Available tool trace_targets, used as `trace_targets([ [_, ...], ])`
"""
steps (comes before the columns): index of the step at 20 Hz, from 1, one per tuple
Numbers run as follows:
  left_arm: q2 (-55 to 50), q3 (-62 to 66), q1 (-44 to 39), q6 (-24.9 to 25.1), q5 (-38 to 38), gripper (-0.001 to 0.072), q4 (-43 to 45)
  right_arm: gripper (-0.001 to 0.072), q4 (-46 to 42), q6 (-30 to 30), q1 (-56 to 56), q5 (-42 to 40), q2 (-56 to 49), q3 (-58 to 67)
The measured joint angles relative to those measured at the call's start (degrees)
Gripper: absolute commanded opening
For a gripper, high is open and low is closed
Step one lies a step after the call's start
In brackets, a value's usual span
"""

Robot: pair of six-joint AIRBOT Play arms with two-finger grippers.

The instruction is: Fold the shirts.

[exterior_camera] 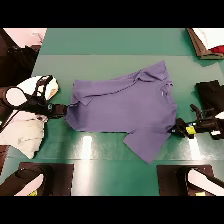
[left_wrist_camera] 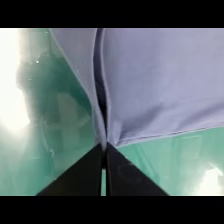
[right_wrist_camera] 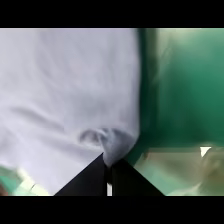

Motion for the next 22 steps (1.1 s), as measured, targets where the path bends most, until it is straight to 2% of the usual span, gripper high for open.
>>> trace_targets([
  [5, 0.7, 7.8, 0.0, 0.2, 3.2, 0.0022, -1.7, 0.0015, 1.3, 0.9, 4.3, 0.1, 5.5, 13.1],
  [9, 1.2, 26.1, 0.0, 0.2, 6.2, 0.0022, -1.5, 0.0015, 1.6, 2.7, 4.5, -4.9, 12.5, 31.8],
  [16, 1.6, 62.8, 0.0, 2.8, 8.8, 0.0023, -0.2, 0.0015, 1.6, 3.5, -1.7, -13.5, 19.7, 63.8],
  [22, 6.1, 72.8, 0.1, 3.6, 10.7, 0.0022, -0.6, 0.0014, 1.2, 3.6, -10.2, -12.3, 22.9, 79.1],
])
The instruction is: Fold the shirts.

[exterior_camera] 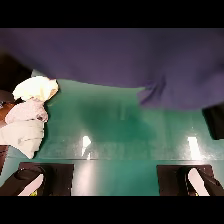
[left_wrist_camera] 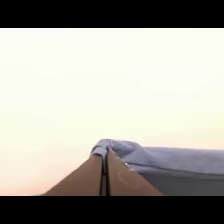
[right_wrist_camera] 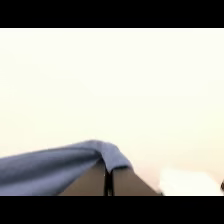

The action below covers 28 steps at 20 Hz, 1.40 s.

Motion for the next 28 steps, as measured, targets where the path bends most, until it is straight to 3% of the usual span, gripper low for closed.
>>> trace_targets([
  [4, 2.2, 0.3, 0.0, 0.1, -1.2, 0.0022, -5.2, 0.0013, 0.0, 0.2, -3.2, 5.0, 0.1, 5.4],
  [8, 2.2, -7.6, 0.0, 0.0, -5.9, 0.0022, -5.0, 0.0012, -0.2, 2.9, -3.8, 15.2, -4.9, 6.5],
  [12, -2.6, -22.3, 0.0, -0.6, -10.6, 0.0023, -0.9, 0.0013, -1.5, 5.6, 1.7, 24.1, -13.6, -0.2],
  [16, -12.6, -34.9, 0.0, -0.8, -10.3, 0.0023, 1.4, 0.0013, -8.3, 7.9, 11.2, 28.6, -25.0, -11.1],
  [21, -27.5, -40.3, 0.7, -0.2, -0.5, 0.0023, 3.0, 0.0013, -13.4, 8.9, 18.6, 23.8, -40.7, -16.9],
  [28, -34.7, -41.4, 3.7, 0.1, 18.9, 0.0022, 2.7, 0.0012, -14.7, 8.7, 20.6, 8.0, -53.1, -7.7],
])
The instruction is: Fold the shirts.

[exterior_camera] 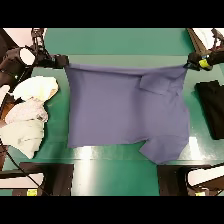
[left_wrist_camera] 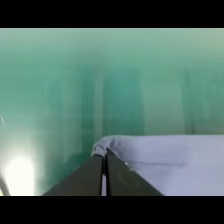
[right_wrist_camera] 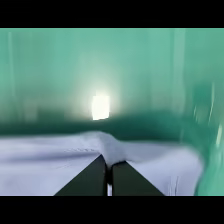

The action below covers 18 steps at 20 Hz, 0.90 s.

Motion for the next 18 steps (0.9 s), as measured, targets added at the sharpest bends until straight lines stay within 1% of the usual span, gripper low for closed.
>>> trace_targets([
  [2, -0.5, -0.1, 0.3, 0.0, 1.9, 0.0023, -0.3, 0.0012, -0.2, -1.4, 0.1, -2.3, -1.1, 1.4],
  [5, -1.3, -0.5, 0.5, 1.3, 0.1, 0.0022, -0.5, 0.0012, -1.8, -2.8, 0.2, -3.0, -1.2, -0.2],
  [8, -1.8, -2.9, 0.6, 3.7, -3.9, 0.0023, -1.6, 0.0012, -4.6, -3.3, 0.2, -2.8, 0.7, -6.9],
  [11, -2.1, -7.2, 0.6, 5.0, -6.1, 0.0024, -3.6, 0.0015, -6.6, -3.6, 0.2, -3.9, 3.4, -15.0],
  [12, -2.1, -8.7, 0.6, 5.2, -6.6, 0.0052, -4.2, 0.0017, -6.9, -3.7, 0.2, -4.2, 4.1, -17.6],
  [13, -2.1, -9.9, 0.7, 5.3, -7.2, 0.0376, -4.7, 0.002, -7.2, -3.7, 0.2, -4.4, 4.6, -19.5],
  [14, -2.2, -10.8, 0.7, 5.3, -7.6, 0.0628, -5.0, 0.01, -7.2, -3.7, 0.2, -4.8, 5.1, -21.3],
  [15, -2.1, -11.3, 0.7, 5.2, -7.8, 0.0634, -5.3, 0.0299, -7.0, -3.7, 0.1, -4.8, 5.4, -22.5],
  [16, -2.1, -11.7, 0.7, 4.7, -8.6, 0.0634, -5.7, 0.035, -6.1, -3.7, 0.0, -4.6, 5.5, -23.5],
  [18, -1.9, -11.6, 0.9, 3.7, -10.3, 0.0633, -6.1, 0.0347, -2.9, -3.8, -0.6, -2.8, 5.9, -24.1],
])
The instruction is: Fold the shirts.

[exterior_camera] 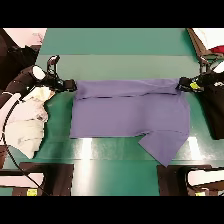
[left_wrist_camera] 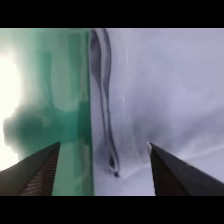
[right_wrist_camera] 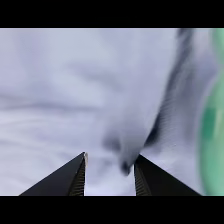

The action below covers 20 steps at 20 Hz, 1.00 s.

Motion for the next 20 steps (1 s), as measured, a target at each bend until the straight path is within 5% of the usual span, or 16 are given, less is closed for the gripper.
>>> trace_targets([
  [6, 8.1, 0.3, 6.9, 1.6, -12.8, 0.0632, -0.2, 0.0337, 7.1, -6.2, -5.9, 15.2, 5.9, 1.0],
  [10, 17.7, -11.1, 11.3, 4.1, -19.7, 0.0633, -3.0, 0.0302, 8.7, -8.0, -9.4, 22.1, 12.0, 1.1],
  [20, 28.6, -42.3, 13.1, 13.5, -18.2, 0.0633, -20.2, 0.0302, 11.8, -9.1, -7.8, 25.2, 18.1, 1.1],
])
